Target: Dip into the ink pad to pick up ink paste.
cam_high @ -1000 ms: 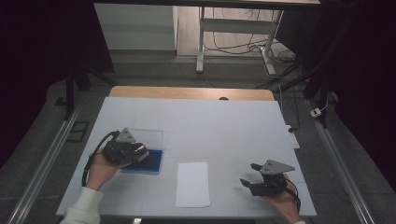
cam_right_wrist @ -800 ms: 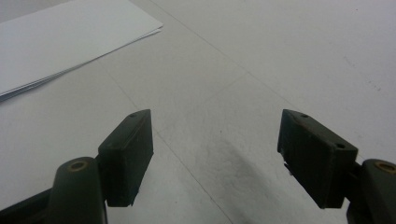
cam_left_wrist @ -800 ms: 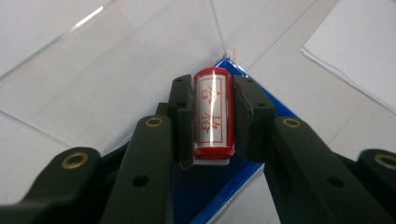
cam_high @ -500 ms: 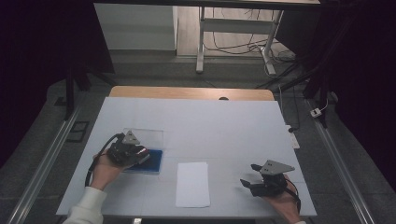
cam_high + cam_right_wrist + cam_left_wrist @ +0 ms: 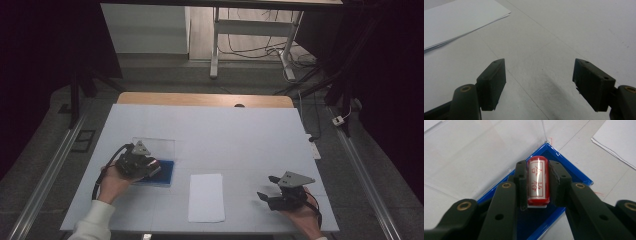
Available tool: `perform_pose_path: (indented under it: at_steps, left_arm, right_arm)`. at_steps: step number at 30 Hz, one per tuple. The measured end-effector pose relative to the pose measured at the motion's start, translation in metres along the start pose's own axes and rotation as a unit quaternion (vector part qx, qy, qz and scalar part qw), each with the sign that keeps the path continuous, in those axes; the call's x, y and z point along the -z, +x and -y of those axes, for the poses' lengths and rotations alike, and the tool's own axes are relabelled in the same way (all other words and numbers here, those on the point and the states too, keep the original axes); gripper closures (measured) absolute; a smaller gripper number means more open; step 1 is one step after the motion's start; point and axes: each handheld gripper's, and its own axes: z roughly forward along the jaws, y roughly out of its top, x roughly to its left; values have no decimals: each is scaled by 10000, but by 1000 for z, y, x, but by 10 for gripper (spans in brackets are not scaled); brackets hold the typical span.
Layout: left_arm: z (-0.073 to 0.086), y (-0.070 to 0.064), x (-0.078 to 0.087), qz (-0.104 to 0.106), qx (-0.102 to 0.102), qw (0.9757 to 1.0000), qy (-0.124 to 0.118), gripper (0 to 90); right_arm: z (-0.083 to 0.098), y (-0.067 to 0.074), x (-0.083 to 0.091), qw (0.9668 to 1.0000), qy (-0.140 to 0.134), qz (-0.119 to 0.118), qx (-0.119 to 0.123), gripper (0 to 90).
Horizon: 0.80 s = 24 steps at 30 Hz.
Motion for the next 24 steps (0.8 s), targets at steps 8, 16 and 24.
perform_pose_path:
  at_steps: [8, 16, 24]
  left_arm:
    - [0, -1, 0, -22, 12, 10000, 51, 701]
    - [-1, -2, -1, -82, 7, 9999, 133, 700]
    - [-3, -3, -2, -126, -17, 9997, 189, 700]
  right_arm:
    - [0, 0, 0, 10000, 10, -1, -2, 268]
    - [0, 1, -1, 10000, 11, -9, 16, 268]
    - [0, 1, -2, 10000, 21, -12, 17, 268]
